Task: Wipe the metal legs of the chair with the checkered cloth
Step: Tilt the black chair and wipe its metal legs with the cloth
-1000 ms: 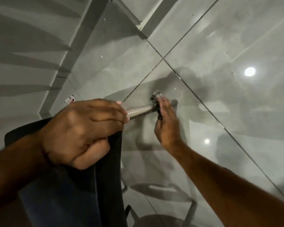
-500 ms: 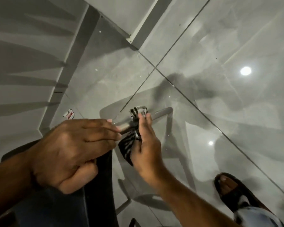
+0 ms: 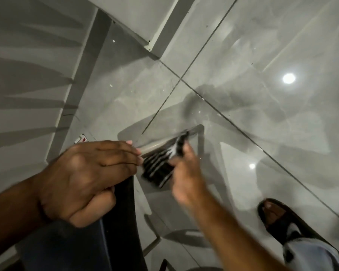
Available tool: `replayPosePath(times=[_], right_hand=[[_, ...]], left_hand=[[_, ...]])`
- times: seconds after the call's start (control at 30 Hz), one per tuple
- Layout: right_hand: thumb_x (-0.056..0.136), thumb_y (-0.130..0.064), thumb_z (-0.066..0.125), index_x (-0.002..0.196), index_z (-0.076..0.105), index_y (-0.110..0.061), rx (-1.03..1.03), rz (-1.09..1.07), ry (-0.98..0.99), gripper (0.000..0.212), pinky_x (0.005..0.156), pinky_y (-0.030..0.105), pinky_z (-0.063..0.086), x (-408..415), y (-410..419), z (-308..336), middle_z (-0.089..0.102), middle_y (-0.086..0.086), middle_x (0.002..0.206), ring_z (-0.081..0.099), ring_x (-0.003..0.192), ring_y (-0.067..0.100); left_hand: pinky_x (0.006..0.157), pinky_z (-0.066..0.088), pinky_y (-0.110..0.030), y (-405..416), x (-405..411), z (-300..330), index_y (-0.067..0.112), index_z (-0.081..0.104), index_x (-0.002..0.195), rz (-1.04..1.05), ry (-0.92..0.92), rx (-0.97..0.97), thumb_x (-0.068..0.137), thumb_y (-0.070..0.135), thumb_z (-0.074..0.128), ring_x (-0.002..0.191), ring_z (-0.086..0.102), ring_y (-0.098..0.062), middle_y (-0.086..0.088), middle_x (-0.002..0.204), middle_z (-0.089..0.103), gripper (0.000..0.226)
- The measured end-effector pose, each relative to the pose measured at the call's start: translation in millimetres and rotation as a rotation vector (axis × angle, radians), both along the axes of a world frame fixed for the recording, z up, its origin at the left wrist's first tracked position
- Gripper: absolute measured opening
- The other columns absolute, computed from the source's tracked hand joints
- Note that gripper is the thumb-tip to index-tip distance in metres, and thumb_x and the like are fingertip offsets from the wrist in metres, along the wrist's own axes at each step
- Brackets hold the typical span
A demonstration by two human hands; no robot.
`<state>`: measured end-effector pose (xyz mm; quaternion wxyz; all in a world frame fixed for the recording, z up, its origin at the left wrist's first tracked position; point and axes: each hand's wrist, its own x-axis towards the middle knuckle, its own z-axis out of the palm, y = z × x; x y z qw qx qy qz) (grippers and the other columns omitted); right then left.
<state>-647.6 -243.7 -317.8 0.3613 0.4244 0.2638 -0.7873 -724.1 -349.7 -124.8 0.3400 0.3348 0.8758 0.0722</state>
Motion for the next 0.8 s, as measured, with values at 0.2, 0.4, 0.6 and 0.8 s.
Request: replayPosePath(times=[0.2, 0.4, 0.6, 0.8], right_hand=[[0.091, 0.01, 0.052, 0.145, 0.04, -0.03, 0.375, 0.19, 0.413, 0.068, 0.096, 0.007, 0.042, 17.2, -17.6, 21.1, 0.062, -0.021, 0.117, 0.058, 0.11, 0.001], [0.086, 0.006, 0.054, 0.14, 0.05, -0.014, 0.72, 0.854, 0.597, 0.058, 0.11, 0.02, 0.031, -46.5, 4.9, -122.3, 0.041, 0.015, 0.152, 0.044, 0.134, 0.028], [0.08, 0.009, 0.057, 0.137, 0.052, -0.006, 0.589, 0.94, 0.743, 0.059, 0.111, 0.022, 0.031, -60.6, 23.6, -95.8, 0.053, 0.016, 0.141, 0.048, 0.131, 0.033], [0.091, 0.01, 0.046, 0.148, 0.036, -0.016, 0.245, 0.607, 0.706, 0.064, 0.109, 0.005, 0.027, 6.1, 34.3, 67.8, 0.036, 0.008, 0.154, 0.036, 0.138, 0.006]], left_hand=[[0.098, 0.056, -0.044, -8.3, 3.6, -2.1, -0.006, 0.076, 0.096, -0.024, -0.018, 0.102, 0.072, 0.012, 0.044, 0.114, 0.069, -0.029, -0.02, 0.113, 0.074, 0.044], [0.111, 0.044, -0.037, -33.9, 13.0, -13.8, 0.002, 0.075, 0.107, 0.024, -0.058, 0.088, 0.067, 0.004, 0.059, 0.129, 0.058, -0.017, -0.009, 0.128, 0.068, 0.043], [0.107, 0.049, -0.038, -22.3, 5.6, -9.4, -0.002, 0.075, 0.101, 0.01, -0.018, 0.109, 0.074, 0.011, 0.046, 0.119, 0.065, -0.023, -0.013, 0.117, 0.073, 0.042], [0.095, 0.057, -0.046, -10.0, 2.8, 4.5, -0.008, 0.074, 0.095, -0.109, 0.064, 0.049, 0.078, 0.016, 0.043, 0.104, 0.072, -0.036, -0.023, 0.105, 0.076, 0.043]])
